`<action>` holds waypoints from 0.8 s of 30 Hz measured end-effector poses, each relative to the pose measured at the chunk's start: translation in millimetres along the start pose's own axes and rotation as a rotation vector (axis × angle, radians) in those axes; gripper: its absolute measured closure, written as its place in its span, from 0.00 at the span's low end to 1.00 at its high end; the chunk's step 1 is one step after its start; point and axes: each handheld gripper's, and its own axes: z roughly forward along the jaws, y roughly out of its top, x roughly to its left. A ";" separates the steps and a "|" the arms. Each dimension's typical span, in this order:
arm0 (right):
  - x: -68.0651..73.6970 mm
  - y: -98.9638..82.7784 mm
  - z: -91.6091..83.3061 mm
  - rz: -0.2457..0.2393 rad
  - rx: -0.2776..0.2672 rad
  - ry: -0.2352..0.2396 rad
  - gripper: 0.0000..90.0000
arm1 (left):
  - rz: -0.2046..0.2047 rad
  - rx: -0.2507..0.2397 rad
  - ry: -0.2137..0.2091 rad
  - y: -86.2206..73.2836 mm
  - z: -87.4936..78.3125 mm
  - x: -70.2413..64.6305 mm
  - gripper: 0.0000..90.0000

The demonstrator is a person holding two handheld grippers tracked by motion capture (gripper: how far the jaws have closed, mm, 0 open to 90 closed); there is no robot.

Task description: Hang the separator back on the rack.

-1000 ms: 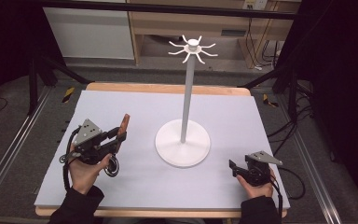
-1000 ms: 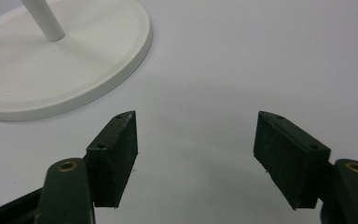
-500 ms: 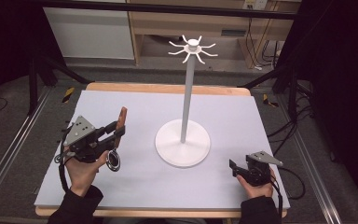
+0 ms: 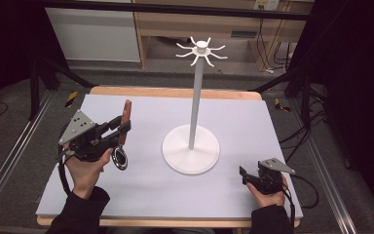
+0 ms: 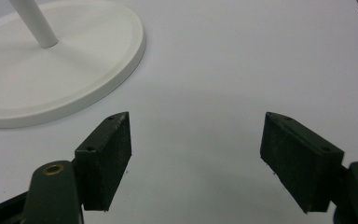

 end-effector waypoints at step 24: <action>-0.3 -0.6 0.4 -0.001 -0.011 -0.003 0.27 | 0.030 -0.044 -0.046 37.9 22.5 -19.9 0.75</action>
